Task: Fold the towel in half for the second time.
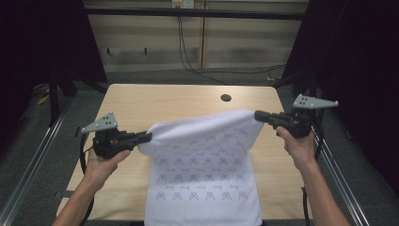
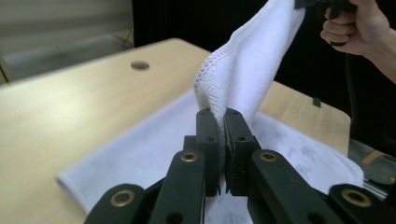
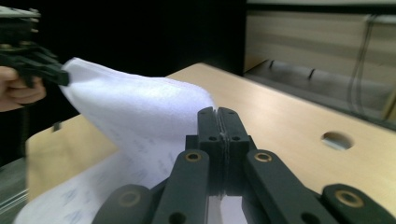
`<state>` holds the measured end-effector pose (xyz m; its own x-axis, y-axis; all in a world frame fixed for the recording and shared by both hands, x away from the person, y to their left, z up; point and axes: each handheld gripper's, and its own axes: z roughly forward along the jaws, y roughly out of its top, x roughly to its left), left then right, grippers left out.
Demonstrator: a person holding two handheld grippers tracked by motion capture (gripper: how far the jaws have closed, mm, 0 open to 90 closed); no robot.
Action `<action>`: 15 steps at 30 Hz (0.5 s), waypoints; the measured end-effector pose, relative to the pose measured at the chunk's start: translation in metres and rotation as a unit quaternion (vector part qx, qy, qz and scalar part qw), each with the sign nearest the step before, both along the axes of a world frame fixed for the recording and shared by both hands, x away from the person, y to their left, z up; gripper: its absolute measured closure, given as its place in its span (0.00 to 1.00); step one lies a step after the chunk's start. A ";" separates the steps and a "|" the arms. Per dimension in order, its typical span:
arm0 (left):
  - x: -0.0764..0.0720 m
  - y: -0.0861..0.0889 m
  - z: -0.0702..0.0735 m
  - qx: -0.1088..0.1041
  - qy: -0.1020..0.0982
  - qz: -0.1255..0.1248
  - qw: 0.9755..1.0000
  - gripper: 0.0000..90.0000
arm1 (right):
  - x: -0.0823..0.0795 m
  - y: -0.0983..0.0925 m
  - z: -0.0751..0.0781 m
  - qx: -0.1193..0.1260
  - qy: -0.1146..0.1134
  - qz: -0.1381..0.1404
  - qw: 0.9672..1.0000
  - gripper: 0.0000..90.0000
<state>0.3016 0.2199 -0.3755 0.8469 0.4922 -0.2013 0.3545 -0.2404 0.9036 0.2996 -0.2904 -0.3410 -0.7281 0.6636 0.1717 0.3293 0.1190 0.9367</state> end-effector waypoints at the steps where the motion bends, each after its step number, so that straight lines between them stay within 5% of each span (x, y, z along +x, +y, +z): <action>1: -0.004 0.002 -0.009 0.007 0.007 -0.001 1.000 0.96 | -0.005 0.001 -0.004 -0.003 0.003 0.004 1.000 0.99; 11: -0.038 -0.001 -0.068 0.041 0.061 -0.025 0.997 0.95 | -0.063 0.005 -0.067 -0.057 0.079 0.032 0.995 0.99; 15: -0.051 -0.002 -0.082 0.050 0.072 -0.038 0.995 0.92 | -0.079 -0.001 -0.090 -0.043 0.106 0.039 0.993 0.99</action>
<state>0.2505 0.2181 -0.4577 0.8478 0.4519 -0.2775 0.4568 -0.3567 0.8149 0.2203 -0.2910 -0.4313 -0.7317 0.6257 0.2705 0.5038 0.2291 0.8329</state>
